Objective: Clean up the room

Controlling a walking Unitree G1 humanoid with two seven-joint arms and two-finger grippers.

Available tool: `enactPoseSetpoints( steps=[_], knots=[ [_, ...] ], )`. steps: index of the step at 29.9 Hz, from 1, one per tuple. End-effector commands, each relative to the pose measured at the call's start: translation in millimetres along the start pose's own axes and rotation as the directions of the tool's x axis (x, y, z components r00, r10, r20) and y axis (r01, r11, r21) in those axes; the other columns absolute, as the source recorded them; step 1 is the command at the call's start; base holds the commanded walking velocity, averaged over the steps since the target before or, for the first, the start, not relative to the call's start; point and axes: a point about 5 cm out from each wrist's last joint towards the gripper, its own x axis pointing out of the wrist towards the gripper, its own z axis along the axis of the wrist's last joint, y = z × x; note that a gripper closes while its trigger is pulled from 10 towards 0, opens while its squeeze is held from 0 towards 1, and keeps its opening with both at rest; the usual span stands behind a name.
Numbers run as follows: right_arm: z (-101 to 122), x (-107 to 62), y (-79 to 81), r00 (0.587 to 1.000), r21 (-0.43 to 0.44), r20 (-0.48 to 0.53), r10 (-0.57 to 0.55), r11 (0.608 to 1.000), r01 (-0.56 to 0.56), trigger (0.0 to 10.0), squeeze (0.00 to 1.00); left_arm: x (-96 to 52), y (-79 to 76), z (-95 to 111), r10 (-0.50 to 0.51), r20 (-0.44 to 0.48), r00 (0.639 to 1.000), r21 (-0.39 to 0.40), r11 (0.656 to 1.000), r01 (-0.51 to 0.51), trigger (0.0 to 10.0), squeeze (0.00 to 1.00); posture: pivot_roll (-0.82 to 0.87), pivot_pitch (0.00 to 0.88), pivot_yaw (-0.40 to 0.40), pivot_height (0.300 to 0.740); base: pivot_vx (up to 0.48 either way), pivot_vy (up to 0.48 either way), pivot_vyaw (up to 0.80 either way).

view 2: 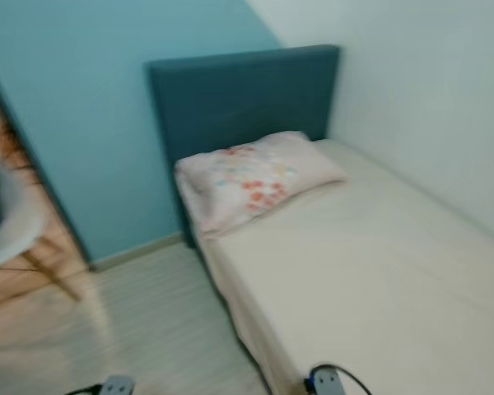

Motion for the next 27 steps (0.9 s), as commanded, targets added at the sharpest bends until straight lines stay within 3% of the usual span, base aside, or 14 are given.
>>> enactPoseSetpoints(
  steps=[1,7,27],
  knots=[
    [4,1.5,5.0,1.0,-0.009,0.004,0.003,1.0,-0.003,10.0,0.0,-0.9,-7.0,-15,-0.006,-0.073,0.997,0.023,1.0,0.008,10.0,0.0,-0.02,0.0,-0.064,0.735,0.0,0.0,0.73],
    [11,3.6,11.9,1.0,-0.014,0.013,0.01,1.0,-0.01,10.0,0.0,-0.6,-8.2,-14,-0.008,-0.069,0.998,0.0,1.0,0.008,10.0,0.0,-0.02,0.0,-0.07,0.735,0.0,0.0,0.72],
    [0,0.6,3.3,1.0,-0.048,-0.007,0.012,0.999,-0.013,10.0,0.0,-1.0,-3.5,-15,0.005,-0.069,0.998,-0.019,1.0,-0.006,10.0,0.0,-0.02,0.0,-0.062,0.735,0.35,0.0,0.72]
  ],
)
